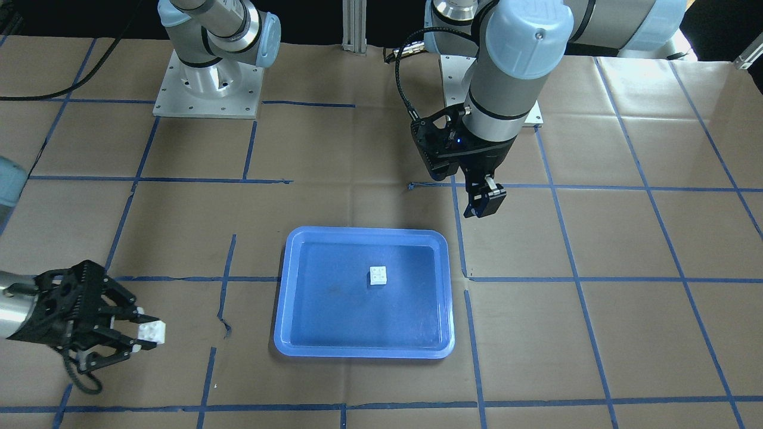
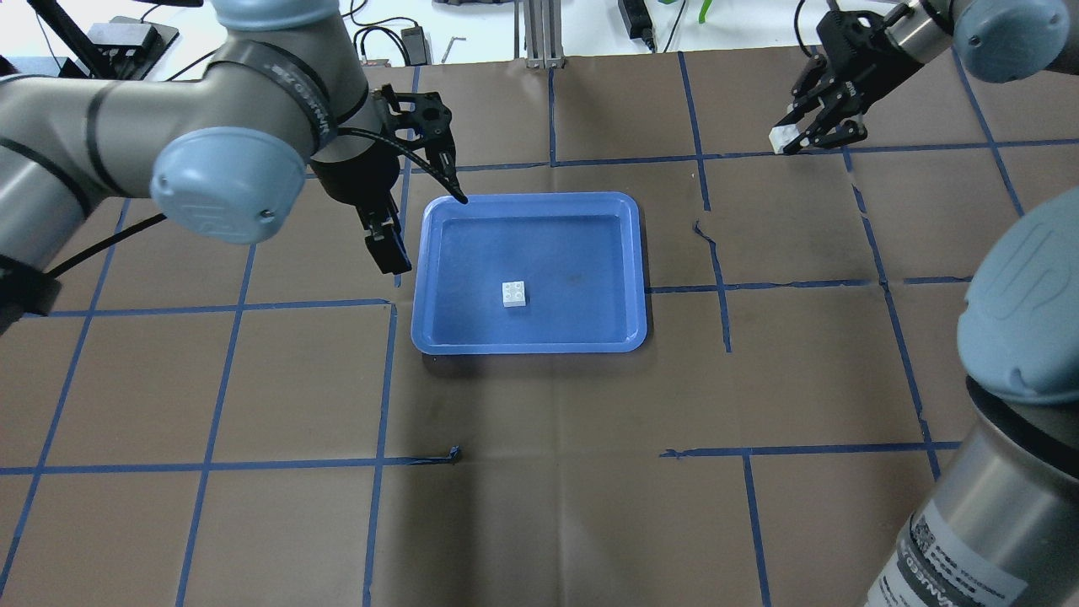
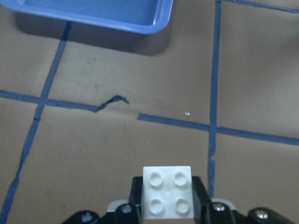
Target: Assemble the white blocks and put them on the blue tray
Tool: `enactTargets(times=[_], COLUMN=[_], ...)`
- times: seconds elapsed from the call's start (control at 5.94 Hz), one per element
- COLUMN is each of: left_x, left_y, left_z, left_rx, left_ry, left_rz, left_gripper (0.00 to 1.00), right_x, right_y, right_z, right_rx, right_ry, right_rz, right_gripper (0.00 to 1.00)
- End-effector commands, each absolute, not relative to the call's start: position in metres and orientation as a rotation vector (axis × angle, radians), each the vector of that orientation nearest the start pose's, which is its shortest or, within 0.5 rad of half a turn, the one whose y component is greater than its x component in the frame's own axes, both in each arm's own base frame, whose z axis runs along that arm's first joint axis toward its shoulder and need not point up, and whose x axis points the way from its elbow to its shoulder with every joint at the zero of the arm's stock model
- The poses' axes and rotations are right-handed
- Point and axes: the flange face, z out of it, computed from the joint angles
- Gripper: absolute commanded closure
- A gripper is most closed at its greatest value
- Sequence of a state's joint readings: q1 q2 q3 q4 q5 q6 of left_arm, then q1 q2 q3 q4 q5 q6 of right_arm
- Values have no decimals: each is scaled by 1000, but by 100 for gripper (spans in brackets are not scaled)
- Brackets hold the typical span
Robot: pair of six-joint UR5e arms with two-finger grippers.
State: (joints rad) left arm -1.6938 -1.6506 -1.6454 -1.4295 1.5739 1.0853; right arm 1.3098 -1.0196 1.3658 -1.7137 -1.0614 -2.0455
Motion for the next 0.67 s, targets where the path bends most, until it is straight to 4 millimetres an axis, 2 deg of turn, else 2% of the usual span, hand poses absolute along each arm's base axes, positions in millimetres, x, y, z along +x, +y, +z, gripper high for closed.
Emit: enactTargets(times=[0.0,0.17,0.34,0.51], left_x=[-190,-189,-188,-172], left_y=[-480,-483,-482,-489], left_z=[456,458,456,464], left_rx=[1313,939,519,94], left_ry=[2835,2983,3090,3145], left_rz=[-44,-62,-52,-86], left_gripper=[1,1,1,1], right_x=[81,134,175,222], right_y=[-661,-644,-629,-613], right_z=[285,281,274,267], right_rx=[-2042,-2072,-2033,-2000], right_ry=[1754,1757,1823,1880], right_rz=[-535,-542,-558,-578], right_gripper=[72,72,72,72])
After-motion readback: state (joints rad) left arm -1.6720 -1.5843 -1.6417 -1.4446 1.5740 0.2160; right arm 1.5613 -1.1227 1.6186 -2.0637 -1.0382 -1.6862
